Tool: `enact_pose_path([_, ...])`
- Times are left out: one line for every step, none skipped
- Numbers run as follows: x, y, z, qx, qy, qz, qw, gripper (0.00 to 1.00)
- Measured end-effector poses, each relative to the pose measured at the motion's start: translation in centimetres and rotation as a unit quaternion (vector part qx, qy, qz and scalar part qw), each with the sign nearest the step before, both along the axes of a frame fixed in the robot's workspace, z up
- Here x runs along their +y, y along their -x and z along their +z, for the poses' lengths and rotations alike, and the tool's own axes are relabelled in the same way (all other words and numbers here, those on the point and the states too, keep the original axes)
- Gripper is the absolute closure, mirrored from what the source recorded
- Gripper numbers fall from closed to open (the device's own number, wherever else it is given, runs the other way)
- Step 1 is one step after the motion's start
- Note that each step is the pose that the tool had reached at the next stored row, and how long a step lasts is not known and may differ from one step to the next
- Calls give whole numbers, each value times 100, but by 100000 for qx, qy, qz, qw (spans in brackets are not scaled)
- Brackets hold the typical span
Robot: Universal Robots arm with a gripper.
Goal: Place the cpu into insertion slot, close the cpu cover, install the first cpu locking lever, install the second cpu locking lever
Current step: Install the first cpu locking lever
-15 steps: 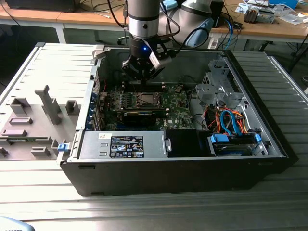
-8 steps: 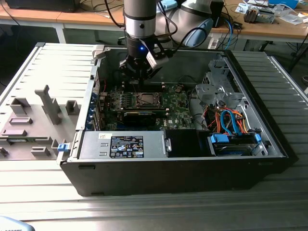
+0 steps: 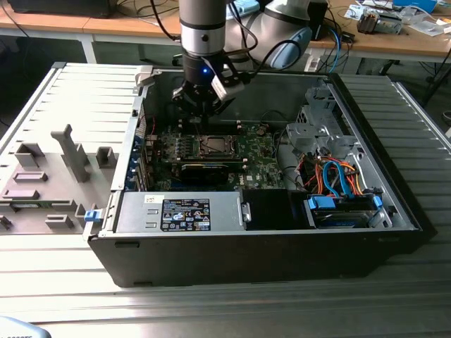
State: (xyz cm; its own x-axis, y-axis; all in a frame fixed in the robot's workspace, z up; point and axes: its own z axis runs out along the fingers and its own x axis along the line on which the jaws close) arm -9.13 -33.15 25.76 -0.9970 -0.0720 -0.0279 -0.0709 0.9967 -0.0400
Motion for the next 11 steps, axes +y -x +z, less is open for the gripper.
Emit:
enact_pose_path([0,6,0,1,1,0,100000,89])
enact_pose_path([0,10,0,1,2,0,100000,89])
enact_pose_path([0,16,0,3,2,0,100000,89])
enact_pose_path([0,21,0,1,2,-1,100000,89])
enact_pose_path([0,25,0,3,3,-1,100000,89])
enact_pose_path([0,32,0,1,3,-3,100000,89])
enact_pose_path([0,37,-1,-1,2,-3,100000,89])
enact_pose_path([0,41,-1,0,1,-2,100000,89])
enact_pose_path([0,50,-1,0,1,1,100000,89])
enact_pose_path([0,57,-1,3,3,-2,100000,89])
enact_pose_path([0,62,-2,0,2,-2,100000,89])
